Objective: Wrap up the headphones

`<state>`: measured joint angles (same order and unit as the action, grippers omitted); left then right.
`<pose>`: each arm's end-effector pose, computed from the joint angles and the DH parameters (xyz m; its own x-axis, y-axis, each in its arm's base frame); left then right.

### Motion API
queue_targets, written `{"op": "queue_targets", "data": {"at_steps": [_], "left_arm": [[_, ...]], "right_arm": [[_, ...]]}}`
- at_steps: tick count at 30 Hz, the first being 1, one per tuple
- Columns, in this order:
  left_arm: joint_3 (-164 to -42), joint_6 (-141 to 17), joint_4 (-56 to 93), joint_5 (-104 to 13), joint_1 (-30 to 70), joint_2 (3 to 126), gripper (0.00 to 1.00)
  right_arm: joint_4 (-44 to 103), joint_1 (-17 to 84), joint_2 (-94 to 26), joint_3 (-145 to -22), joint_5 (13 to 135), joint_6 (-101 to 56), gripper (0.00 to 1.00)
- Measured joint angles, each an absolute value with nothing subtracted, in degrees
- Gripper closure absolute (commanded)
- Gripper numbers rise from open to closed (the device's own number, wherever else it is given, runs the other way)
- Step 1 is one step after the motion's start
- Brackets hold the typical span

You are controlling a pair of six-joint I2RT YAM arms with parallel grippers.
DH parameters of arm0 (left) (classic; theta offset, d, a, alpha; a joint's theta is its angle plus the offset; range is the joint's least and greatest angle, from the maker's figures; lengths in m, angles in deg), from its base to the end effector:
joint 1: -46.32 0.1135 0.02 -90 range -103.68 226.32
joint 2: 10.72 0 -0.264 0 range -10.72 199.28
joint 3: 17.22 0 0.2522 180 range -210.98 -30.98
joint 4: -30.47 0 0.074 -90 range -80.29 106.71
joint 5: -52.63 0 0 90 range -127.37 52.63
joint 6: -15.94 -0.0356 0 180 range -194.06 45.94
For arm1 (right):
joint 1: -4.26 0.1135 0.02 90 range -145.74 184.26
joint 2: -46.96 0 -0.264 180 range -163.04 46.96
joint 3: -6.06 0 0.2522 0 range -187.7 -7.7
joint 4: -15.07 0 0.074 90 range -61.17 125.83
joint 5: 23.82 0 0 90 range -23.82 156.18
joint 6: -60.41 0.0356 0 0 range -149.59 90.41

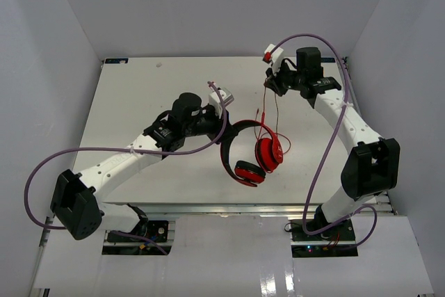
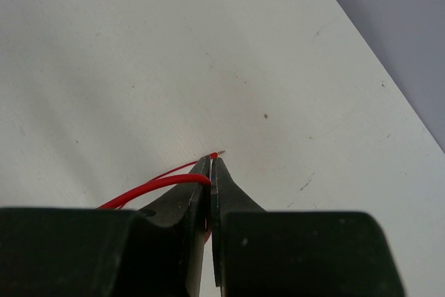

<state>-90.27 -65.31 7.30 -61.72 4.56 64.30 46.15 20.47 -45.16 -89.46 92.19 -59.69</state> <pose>0.2141 -0.2109 0.3146 -0.4479 0.2141 -0.8681 0.8267 0.4690 -0.3108 0.3561 0.1198 0.3430 -0.0731 -0.4906 -0.8683 -0.7634 0.5878 -0.2679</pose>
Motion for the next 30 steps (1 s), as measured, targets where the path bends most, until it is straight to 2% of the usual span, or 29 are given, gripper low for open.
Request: {"op": "queue_targets", "data": {"at_steps": [7, 11, 16, 19, 21, 23, 30], "left_arm": [[-92.04, -65.2, 7.03, -57.95, 4.5, 63.37, 1.0], [-94.67, -64.35, 5.89, -53.87, 4.46, 62.05, 1.0], [-99.34, -62.35, 5.06, -48.85, 4.48, 60.68, 1.0], [-102.96, -61.55, 3.7, -46.97, 4.46, 60.68, 1.0], [-105.87, -61.23, 2.28, -45.98, 4.41, 60.94, 1.0], [-108.66, -60.9, 1.73, -45.0, 4.35, 61.45, 1.0], [-115.38, -57.83, 0.07, -39.54, 4.14, 63.17, 1.0]], "right_arm": [[44.12, 20.43, -45.15, -85.3, 94.76, -59.46, 0.9], [43.15, 19.97, -45.11, -81.68, 102.93, -58.24, 0.88], [36.84, 19.66, -44.57, -76.55, 118.29, -51.6, 0.77], [29.49, 20.02, -44.06, -73.51, 125.28, -44.05, 0.65], [23.66, 20.58, -43.92, -71.7, 128.55, -38.35, 0.62], [17.81, 21.43, -43.76, -69.57, 130.86, -32.7, 0.53], [1.82, 24.53, -43.52, -63.26, 134.07, -19.42, 0.52]]}}
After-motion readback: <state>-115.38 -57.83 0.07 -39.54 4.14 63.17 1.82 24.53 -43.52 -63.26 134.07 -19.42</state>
